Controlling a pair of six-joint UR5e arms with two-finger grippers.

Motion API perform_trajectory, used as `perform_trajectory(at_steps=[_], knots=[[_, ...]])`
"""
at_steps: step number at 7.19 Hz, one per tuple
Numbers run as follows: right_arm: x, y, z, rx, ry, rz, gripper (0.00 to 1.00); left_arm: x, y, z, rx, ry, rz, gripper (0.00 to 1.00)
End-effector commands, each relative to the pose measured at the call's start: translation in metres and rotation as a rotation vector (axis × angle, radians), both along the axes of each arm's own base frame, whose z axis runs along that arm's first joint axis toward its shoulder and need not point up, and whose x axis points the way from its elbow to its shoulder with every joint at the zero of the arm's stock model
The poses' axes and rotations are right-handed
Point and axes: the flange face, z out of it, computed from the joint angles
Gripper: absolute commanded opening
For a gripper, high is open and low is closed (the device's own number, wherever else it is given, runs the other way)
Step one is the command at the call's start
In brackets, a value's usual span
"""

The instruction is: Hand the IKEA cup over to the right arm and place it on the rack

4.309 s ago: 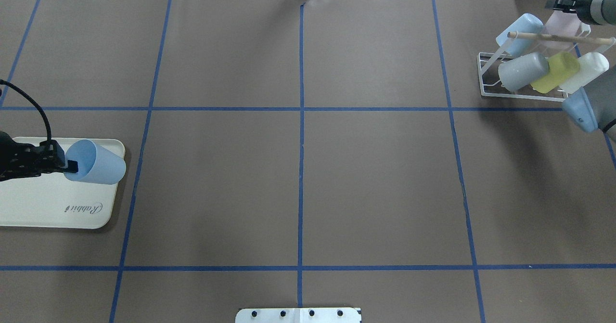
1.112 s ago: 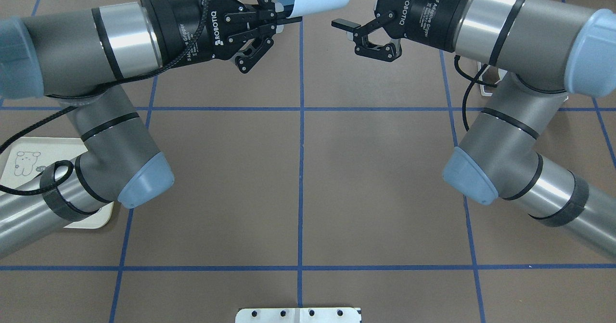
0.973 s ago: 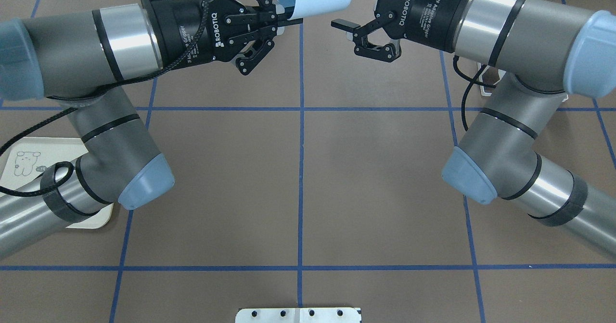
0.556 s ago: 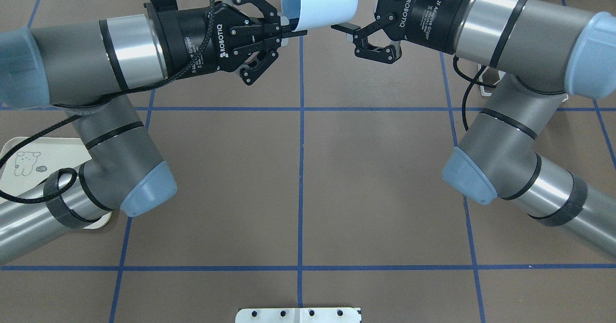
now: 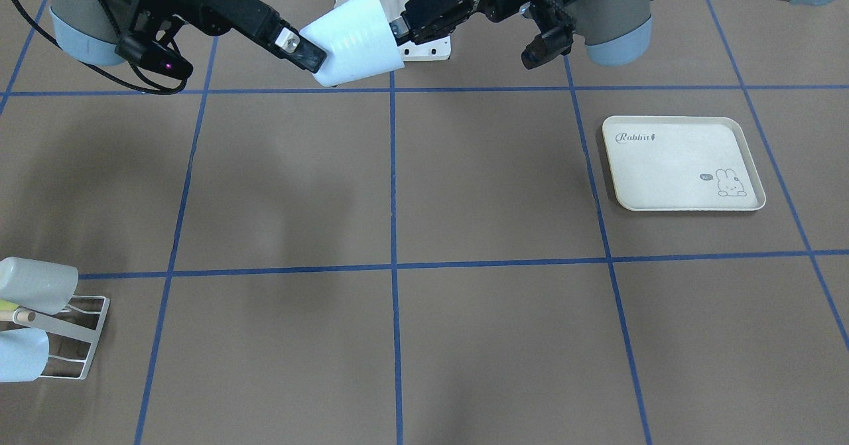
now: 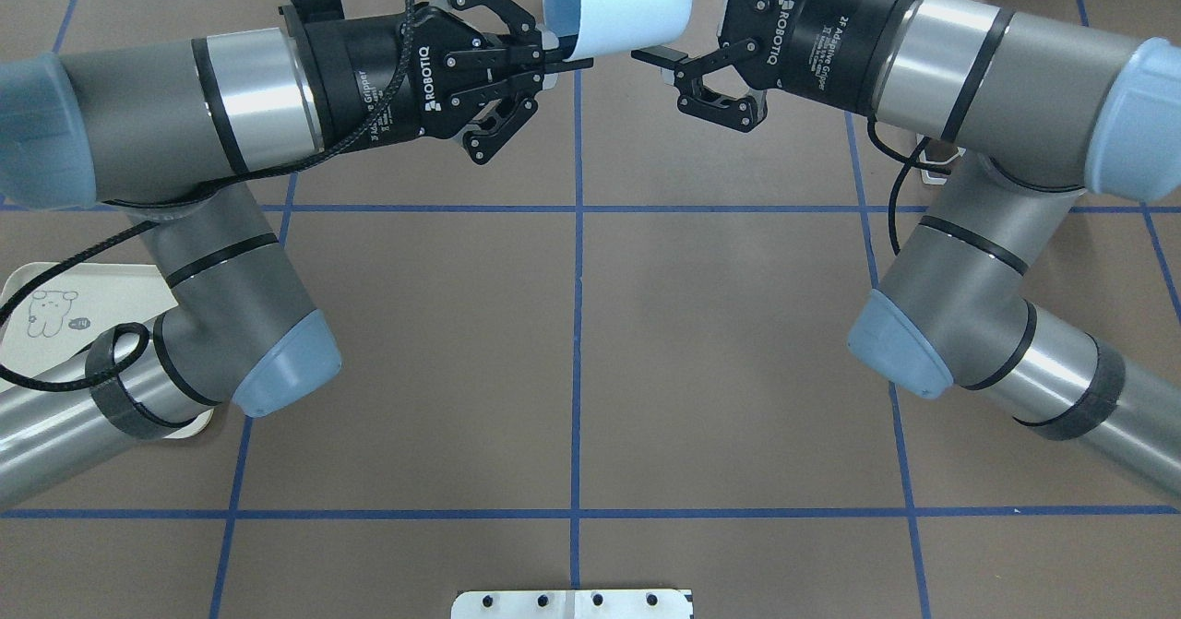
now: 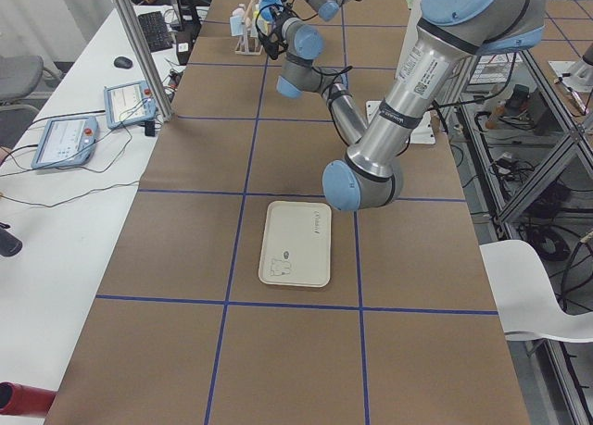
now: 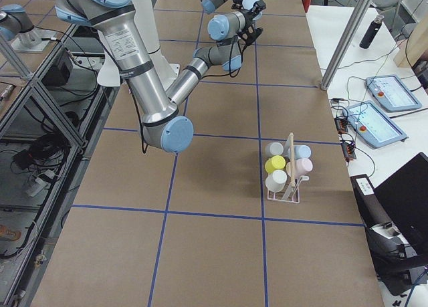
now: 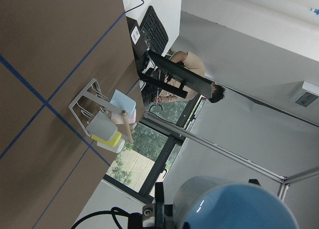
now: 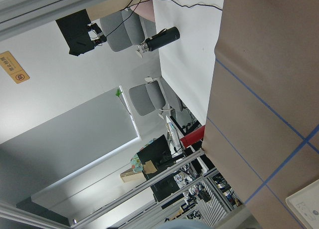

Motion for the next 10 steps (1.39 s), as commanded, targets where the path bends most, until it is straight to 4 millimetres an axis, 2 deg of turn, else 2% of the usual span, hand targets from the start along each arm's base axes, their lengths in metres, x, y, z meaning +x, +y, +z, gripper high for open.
perform_trajectory(at_steps=[1, 2, 3, 4, 5, 6, 8, 10], knots=[[0.001, 0.002, -0.003, 0.008, -0.010, -0.002, 0.18, 0.003, 0.000, 0.000, -0.004, -0.002, 0.002, 0.26], [0.001, 0.003, -0.004, 0.010, -0.011, -0.004, 0.01, 0.002, 0.000, 0.001, 0.000, -0.006, -0.001, 0.99], [0.001, 0.002, -0.003, 0.007, -0.007, -0.003, 0.00, 0.001, 0.000, 0.002, 0.003, -0.009, -0.003, 1.00], [0.010, -0.004, 0.002, 0.051, 0.052, 0.021, 0.00, -0.004, -0.003, 0.007, 0.000, -0.019, -0.014, 1.00], [0.036, -0.024, 0.040, 0.114, 0.240, 0.078, 0.00, -0.004, -0.005, 0.033, 0.019, -0.083, -0.048, 1.00], [0.070, -0.044, 0.087, 0.192, 0.459, 0.140, 0.00, -0.001, -0.008, 0.070, 0.085, -0.208, -0.107, 1.00], [0.132, -0.061, 0.187, 0.305, 0.835, 0.249, 0.00, -0.003, -0.021, 0.149, 0.232, -0.543, -0.214, 1.00], [0.184, -0.093, 0.221, 0.407, 1.219, 0.276, 0.00, -0.040, -0.049, 0.218, 0.288, -0.836, -0.279, 1.00]])
